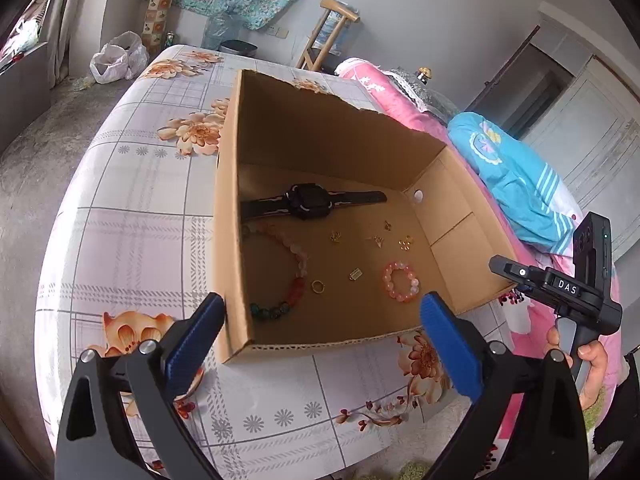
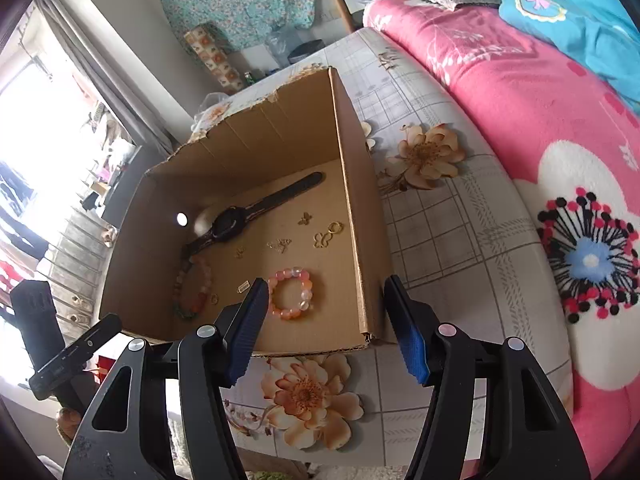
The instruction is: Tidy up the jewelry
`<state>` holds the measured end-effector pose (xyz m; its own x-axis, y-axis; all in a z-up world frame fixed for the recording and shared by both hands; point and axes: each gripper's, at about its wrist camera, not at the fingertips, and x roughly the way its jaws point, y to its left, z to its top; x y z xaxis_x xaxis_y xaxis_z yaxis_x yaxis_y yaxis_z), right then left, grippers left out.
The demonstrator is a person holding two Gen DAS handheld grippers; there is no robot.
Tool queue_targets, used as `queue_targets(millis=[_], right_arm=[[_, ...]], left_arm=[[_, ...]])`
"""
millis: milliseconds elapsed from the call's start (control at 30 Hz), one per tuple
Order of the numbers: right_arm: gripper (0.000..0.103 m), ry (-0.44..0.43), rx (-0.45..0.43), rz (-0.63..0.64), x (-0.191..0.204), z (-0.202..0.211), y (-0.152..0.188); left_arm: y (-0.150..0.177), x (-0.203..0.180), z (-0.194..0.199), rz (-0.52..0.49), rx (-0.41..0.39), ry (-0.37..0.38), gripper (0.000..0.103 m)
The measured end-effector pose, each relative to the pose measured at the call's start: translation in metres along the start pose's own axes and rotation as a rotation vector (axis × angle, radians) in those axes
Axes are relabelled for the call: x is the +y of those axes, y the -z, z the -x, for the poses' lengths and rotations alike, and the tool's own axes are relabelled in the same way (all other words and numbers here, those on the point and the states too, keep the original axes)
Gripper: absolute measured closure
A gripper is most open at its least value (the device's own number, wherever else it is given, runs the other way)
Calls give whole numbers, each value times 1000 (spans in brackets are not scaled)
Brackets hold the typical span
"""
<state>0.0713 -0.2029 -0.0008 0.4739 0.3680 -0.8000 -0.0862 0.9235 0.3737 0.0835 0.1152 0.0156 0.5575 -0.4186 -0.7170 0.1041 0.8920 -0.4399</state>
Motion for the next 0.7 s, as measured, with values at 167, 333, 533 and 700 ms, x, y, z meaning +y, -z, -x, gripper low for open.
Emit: queue_targets(millis=[167, 333, 533, 700], right_arm=[[41, 3, -63, -16, -5, 18, 5], [31, 70, -171, 7, -7, 50, 17], [21, 160, -236, 58, -3, 78, 36], [10, 214, -264, 163, 17, 87, 55]], left_arm=[[3, -11, 18, -80, -100, -92, 7], [13, -29, 45, -173, -200, -216, 6], [29, -48, 65, -196, -238, -315, 6], [45, -67, 63, -245, -222, -367, 5]])
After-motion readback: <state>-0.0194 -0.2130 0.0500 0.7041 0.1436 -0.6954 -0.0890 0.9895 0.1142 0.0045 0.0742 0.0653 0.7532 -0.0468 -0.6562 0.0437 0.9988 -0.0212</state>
